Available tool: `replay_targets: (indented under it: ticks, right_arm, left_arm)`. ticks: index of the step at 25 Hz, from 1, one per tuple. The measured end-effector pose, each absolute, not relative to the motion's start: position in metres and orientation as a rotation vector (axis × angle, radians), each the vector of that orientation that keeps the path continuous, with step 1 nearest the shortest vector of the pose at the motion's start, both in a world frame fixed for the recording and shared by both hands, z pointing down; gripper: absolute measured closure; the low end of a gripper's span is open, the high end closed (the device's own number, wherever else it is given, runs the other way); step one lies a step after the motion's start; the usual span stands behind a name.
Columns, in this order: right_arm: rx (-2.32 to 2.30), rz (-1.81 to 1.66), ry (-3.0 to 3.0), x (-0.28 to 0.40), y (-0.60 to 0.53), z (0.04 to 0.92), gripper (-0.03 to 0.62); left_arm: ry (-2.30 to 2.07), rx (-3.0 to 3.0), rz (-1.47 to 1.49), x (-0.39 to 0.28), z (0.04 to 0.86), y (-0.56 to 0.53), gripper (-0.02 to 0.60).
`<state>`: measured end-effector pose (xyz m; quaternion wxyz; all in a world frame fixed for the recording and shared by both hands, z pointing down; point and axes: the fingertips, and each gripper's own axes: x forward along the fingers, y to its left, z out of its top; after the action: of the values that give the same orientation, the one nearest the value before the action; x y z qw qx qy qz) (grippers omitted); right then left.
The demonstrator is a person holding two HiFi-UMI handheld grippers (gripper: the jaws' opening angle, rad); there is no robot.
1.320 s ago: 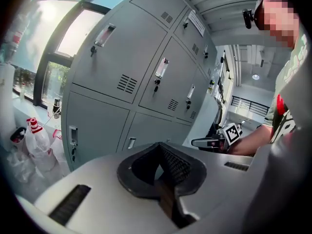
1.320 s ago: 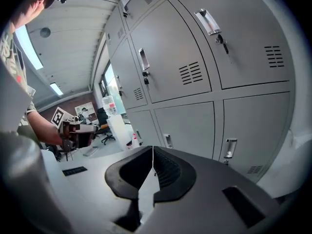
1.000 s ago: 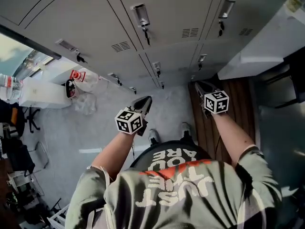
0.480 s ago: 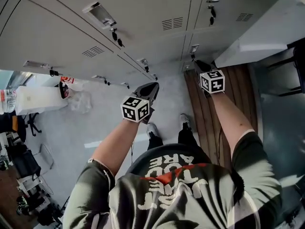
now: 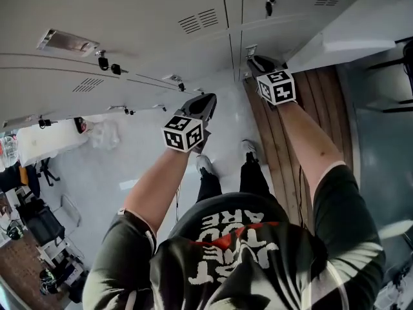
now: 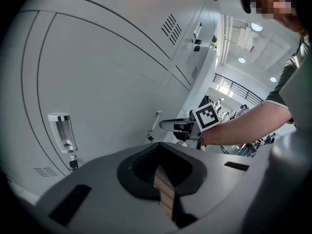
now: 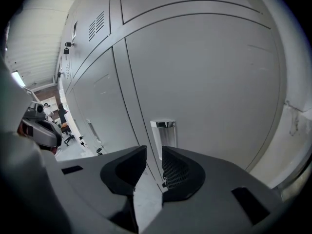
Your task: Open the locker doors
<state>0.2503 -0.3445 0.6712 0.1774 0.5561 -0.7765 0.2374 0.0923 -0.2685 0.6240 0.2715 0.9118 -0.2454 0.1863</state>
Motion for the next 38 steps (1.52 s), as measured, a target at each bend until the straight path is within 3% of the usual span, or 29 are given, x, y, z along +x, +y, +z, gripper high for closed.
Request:
replay_targets:
  ticks: [13,38]
  right_arm:
    - [1.531,0.618,-2.249,0.241,-0.377,0.680,0.445]
    - [1.615,0.531,-2.141,0.242,-0.324,0.681,0.442]
  left_arm:
    - [-0.619,2.453,0.506,0.116,0.640,-0.282,0.574]
    - [-0.616,2.468,0.505,0.099,0.630,-0.261,0.574]
